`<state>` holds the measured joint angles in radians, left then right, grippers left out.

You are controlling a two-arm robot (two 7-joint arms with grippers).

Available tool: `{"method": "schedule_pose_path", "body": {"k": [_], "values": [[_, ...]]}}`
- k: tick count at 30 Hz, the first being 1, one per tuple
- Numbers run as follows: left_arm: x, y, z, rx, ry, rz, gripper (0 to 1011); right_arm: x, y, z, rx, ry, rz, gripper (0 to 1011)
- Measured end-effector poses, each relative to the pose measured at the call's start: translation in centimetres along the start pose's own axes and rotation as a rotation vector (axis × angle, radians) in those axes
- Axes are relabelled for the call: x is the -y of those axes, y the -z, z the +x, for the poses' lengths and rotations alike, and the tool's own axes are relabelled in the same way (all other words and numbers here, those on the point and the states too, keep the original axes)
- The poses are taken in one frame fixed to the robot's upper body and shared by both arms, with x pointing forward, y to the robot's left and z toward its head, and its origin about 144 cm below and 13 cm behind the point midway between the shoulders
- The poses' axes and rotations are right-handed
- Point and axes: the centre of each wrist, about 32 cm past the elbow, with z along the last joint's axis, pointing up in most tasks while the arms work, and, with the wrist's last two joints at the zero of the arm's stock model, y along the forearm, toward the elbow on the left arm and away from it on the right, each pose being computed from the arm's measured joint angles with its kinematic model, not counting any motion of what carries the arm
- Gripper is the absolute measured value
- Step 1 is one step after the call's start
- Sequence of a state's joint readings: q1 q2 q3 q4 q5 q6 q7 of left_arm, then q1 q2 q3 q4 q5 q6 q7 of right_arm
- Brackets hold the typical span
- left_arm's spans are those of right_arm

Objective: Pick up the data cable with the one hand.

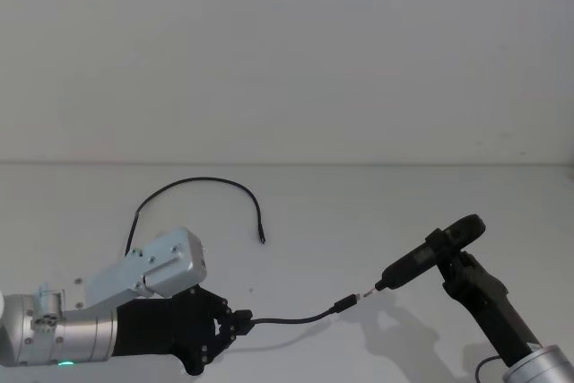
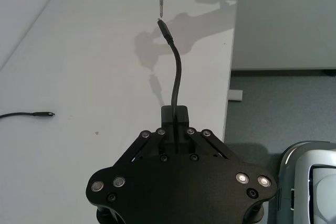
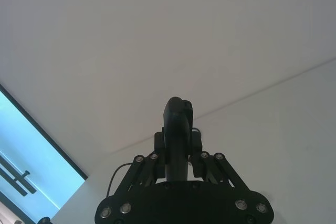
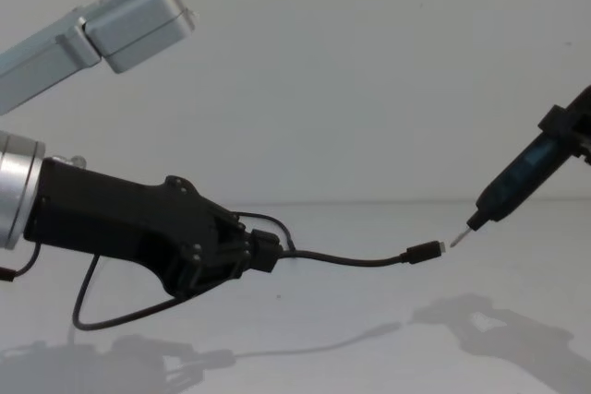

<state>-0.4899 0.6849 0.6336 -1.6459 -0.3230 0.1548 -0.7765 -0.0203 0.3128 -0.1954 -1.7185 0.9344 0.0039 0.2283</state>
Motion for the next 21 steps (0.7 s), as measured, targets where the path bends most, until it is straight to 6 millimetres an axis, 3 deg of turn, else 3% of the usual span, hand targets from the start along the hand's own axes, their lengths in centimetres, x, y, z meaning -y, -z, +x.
{"method": "schedule_pose_path", "body": {"k": [21], "values": [[0.00, 0.00, 0.00, 0.000, 0.000, 0.000, 44, 0.07, 0.37, 0.02, -0.016, -0.011, -0.008, 263]]}}
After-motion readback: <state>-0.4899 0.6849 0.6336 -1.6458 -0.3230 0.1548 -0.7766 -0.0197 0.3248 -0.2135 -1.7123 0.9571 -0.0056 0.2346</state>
